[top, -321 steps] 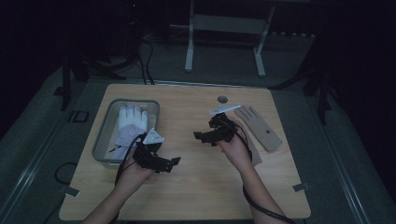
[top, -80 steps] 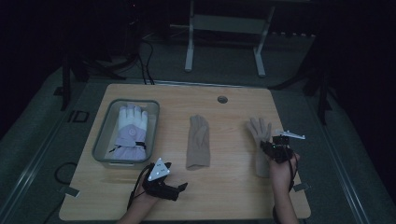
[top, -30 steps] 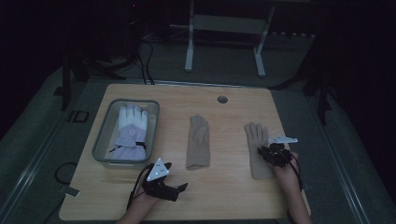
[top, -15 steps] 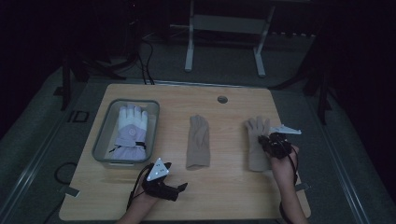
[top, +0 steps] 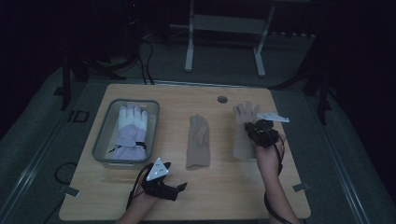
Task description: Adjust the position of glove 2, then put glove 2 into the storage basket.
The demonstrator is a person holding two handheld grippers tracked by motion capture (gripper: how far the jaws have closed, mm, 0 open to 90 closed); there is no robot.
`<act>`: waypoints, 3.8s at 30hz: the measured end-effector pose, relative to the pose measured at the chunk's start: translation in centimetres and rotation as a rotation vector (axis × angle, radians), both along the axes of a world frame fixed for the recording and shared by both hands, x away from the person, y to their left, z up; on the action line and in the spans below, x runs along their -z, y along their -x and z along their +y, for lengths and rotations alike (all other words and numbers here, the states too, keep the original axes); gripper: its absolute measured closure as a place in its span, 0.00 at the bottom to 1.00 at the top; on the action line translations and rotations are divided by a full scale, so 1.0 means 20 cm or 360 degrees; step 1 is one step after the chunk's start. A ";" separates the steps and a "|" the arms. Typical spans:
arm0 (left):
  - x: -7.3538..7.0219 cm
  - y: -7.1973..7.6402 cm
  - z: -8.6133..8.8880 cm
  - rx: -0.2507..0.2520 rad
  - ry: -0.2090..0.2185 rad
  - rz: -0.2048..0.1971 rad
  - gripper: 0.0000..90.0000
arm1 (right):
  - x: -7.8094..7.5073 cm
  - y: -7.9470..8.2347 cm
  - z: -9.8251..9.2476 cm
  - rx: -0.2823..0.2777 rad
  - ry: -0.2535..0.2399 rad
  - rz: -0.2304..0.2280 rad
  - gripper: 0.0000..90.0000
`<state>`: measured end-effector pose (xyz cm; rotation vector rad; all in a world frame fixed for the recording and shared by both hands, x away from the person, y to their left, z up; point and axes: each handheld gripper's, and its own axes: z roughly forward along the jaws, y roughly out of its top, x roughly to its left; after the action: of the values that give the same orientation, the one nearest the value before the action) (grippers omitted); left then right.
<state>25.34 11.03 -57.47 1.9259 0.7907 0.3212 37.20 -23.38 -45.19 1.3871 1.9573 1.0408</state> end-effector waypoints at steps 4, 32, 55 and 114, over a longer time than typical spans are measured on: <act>0.00 0.00 0.00 0.0000 0.0009 -0.0004 0.02 | -0.02 -0.01 0.09 -0.0040 -0.0022 -0.0006 0.92; -0.02 0.01 0.03 0.0004 0.0011 -0.0034 0.02 | 0.19 -0.11 0.68 -0.0187 -0.0071 0.0117 0.92; -0.02 0.01 0.02 -0.0009 0.0002 -0.0032 0.02 | 0.46 -0.10 0.69 -0.0173 -0.0044 0.0299 0.83; -0.08 -0.34 -0.43 0.0259 -0.0746 -0.0046 0.42 | 0.47 -0.53 0.61 -0.0429 -0.0049 0.0625 0.25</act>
<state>32.16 2.40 -55.92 2.4010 0.5660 0.4638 47.81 -11.24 -54.62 1.4587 2.4781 0.9709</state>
